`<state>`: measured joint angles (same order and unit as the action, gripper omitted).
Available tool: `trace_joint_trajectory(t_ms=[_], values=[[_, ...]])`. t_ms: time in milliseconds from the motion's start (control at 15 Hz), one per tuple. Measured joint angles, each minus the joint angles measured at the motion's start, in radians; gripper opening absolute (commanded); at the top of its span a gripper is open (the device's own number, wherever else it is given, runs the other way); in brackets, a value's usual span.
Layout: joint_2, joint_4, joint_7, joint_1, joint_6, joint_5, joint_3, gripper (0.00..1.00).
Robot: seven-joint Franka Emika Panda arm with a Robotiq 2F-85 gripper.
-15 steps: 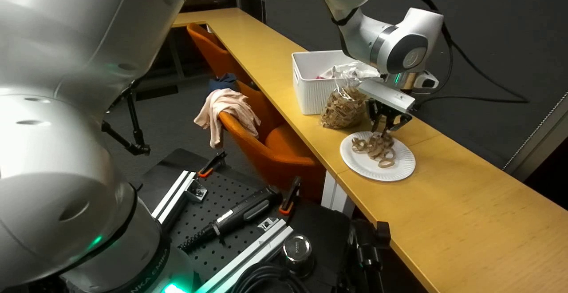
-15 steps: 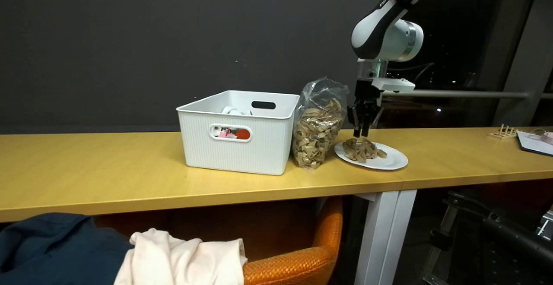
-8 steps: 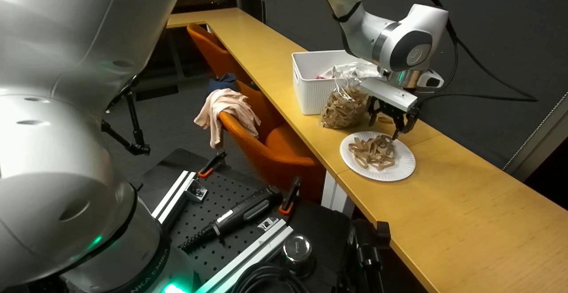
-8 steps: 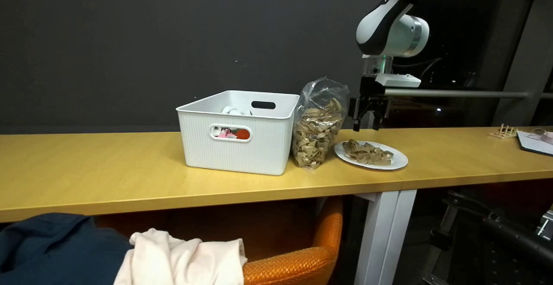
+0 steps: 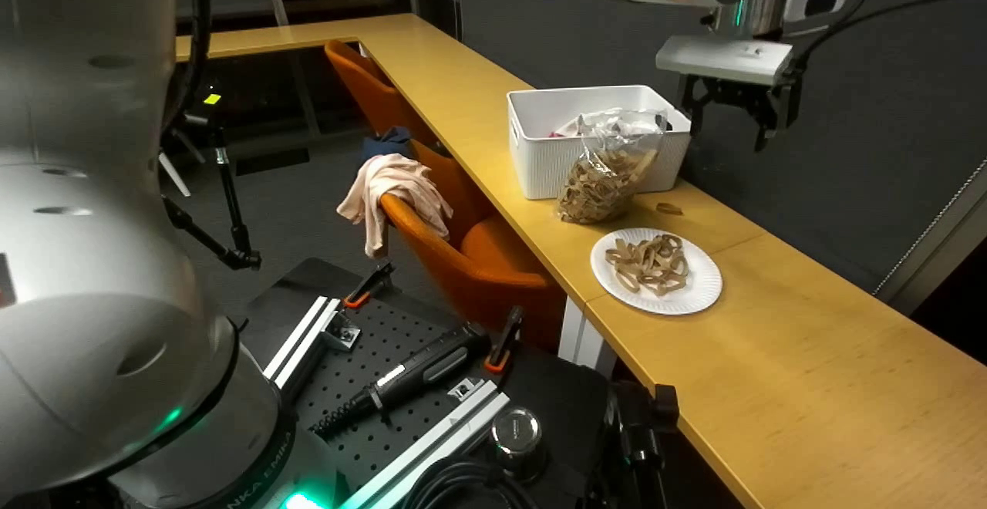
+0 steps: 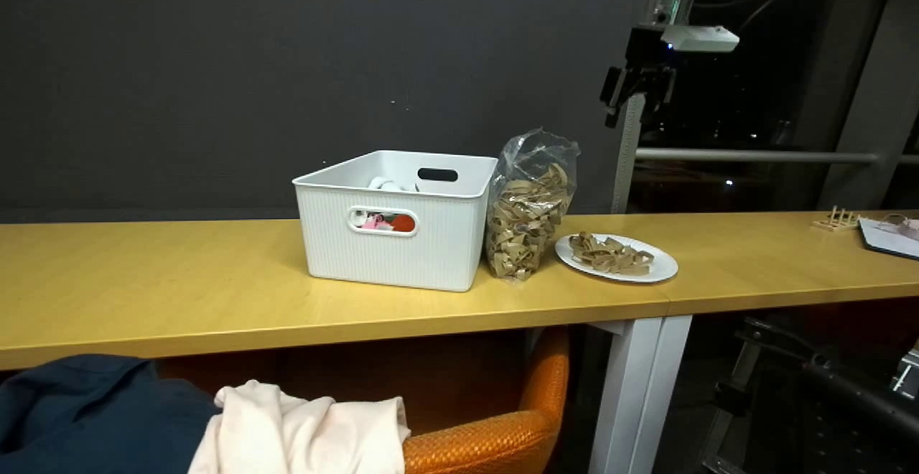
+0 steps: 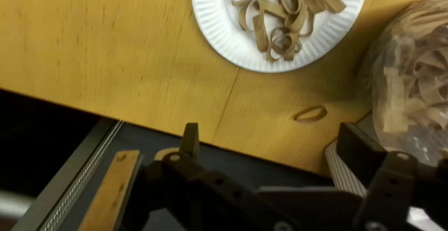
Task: Remove some rubber bands from the plastic bag and then put them on the white plate
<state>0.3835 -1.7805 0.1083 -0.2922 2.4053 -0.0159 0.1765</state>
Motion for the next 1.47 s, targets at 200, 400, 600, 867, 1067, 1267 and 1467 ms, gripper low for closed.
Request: trace_joint_trajectory(t_ms=[200,400,600,867,1067,1267,1467], values=[[-0.051,-0.004,0.009,0.037,0.077,-0.038,-0.005,1.0],[-0.053,-0.002,0.023,0.077,0.142,-0.035,-0.037,1.0],[-0.03,0.001,0.026,0.105,0.182,-0.032,-0.084,1.0],[0.03,0.01,0.074,0.118,0.184,-0.012,-0.14,0.68],[0.069,0.01,0.096,0.121,0.184,-0.012,-0.154,0.42],[0.082,0.01,0.102,0.119,0.184,-0.012,-0.154,0.2],[0.086,0.01,0.102,0.114,0.183,-0.012,-0.152,0.01]])
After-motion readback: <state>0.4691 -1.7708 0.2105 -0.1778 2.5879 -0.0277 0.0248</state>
